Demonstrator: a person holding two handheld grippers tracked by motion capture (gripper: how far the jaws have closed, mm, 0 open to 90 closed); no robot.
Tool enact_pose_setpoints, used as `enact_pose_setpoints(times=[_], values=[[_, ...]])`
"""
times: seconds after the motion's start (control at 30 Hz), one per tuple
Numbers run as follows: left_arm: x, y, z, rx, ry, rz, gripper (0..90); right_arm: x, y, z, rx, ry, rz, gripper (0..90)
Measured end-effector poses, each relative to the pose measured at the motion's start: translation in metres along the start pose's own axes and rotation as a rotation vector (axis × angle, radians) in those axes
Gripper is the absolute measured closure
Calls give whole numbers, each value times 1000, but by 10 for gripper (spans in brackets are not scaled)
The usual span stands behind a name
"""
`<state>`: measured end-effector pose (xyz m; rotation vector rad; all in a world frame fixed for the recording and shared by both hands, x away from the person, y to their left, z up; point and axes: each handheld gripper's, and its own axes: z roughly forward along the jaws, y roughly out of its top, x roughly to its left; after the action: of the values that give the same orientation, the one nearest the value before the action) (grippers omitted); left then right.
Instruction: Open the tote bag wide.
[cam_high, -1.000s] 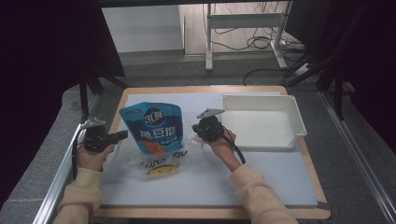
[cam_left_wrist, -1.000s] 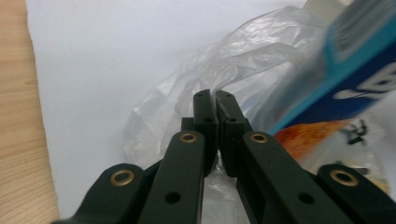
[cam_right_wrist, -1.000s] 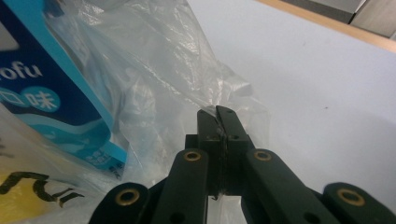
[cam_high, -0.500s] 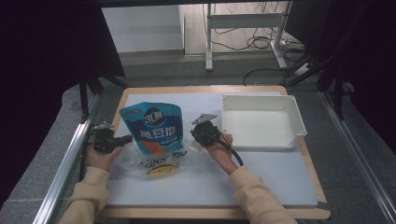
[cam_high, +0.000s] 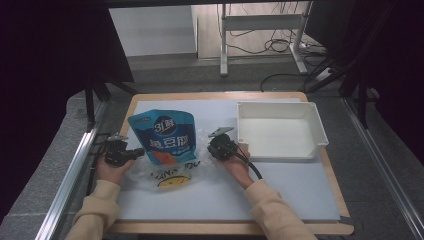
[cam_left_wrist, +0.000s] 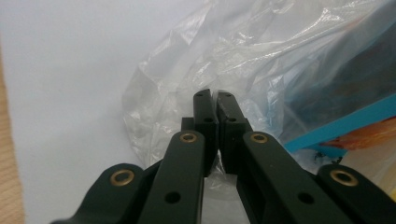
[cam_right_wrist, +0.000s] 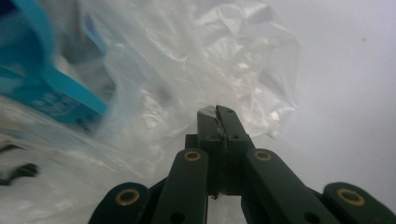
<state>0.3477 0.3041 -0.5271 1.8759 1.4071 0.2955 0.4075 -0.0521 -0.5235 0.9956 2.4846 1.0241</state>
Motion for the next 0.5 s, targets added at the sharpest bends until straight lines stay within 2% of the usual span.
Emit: enact_pose_setpoints(times=[0.07,0.17,0.27,0.37,0.5], values=[[2,-2,3,13,-7,-10,892,-4,-4,3,6,-8,17,886],[3,-5,9,31,-5,-13,891,-7,-8,4,5,7,36,886],[0,-9,17,59,16,7,890,-5,-9,3,5,-3,20,886],[1,-10,17,53,5,-8,890,-5,-10,3,3,-1,23,886],[6,-12,17,39,-30,-44,889,-5,-11,2,-2,-2,18,886]])
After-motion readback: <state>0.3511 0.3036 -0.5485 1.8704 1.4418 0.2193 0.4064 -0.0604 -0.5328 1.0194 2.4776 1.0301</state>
